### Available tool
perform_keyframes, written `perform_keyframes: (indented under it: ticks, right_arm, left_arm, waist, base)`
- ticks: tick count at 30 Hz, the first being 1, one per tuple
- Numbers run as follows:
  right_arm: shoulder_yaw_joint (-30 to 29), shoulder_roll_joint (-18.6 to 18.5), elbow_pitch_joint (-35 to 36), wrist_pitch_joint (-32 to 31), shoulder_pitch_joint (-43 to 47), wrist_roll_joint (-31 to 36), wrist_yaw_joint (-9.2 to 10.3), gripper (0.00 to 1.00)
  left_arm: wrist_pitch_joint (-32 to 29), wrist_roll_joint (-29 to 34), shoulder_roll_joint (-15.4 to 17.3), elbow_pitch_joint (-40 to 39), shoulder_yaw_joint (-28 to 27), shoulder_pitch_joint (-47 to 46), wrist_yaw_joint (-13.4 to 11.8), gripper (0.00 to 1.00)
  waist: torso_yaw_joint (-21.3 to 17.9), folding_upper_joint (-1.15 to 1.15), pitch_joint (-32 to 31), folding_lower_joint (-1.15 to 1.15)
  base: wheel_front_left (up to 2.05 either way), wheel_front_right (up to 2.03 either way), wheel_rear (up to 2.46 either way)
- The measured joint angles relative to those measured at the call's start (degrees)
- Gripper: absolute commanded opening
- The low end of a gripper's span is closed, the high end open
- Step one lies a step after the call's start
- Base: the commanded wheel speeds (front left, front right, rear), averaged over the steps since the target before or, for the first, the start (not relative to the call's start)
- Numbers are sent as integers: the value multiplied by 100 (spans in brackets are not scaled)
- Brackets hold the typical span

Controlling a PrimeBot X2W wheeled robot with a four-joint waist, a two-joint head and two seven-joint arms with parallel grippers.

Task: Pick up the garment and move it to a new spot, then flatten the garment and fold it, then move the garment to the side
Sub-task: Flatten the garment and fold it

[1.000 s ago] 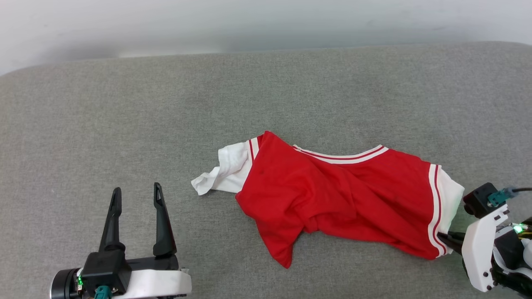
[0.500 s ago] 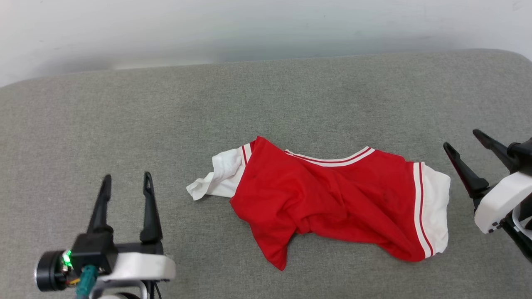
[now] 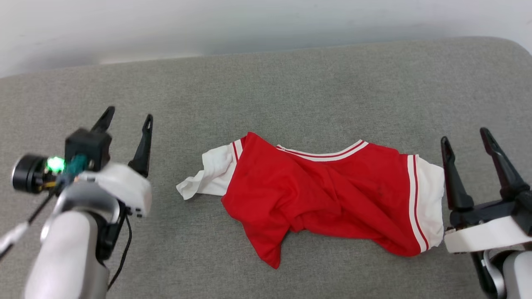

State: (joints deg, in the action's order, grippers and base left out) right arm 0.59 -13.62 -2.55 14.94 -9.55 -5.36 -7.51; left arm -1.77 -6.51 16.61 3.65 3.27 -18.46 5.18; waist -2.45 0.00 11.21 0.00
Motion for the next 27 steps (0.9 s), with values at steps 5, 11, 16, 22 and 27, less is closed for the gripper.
perform_keyframes:
  ticks: [5, 11, 16, 22, 27]
  right_arm:
    - [-102, 387, 393, 14, 216, 231, 0, 100]
    - [-70, 483, 538, 14, 250, 402, 0, 100]
    - [14, 491, 593, 15, 108, 478, 0, 100]
    - [133, 485, 621, 15, -164, 509, 0, 100]
    - [278, 497, 619, 15, -415, 537, 0, 100]
  left_arm:
    - [-1378, -468, 528, 69, 552, -801, 193, 100]
    - [-3005, -1774, 1448, 58, 1857, -1785, 222, 100]
    - [-4018, -2744, 2001, 69, 2783, -2713, 221, 100]
    - [-4989, -3554, 2290, 238, 3867, -3602, 221, 100]
    - [-5344, -3879, 2363, 593, 4702, -4100, 221, 100]
  waist:
    - [-77, 0, 154, 0]
    - [-181, 0, 388, 0]
    - [-264, 0, 638, 0]
    - [-364, 0, 985, 0]
    - [-475, 0, 1288, 0]
  base:
    - [0, 0, 0]
    - [0, 0, 0]
    - [0, 0, 0]
    - [0, 0, 0]
    - [0, 0, 0]
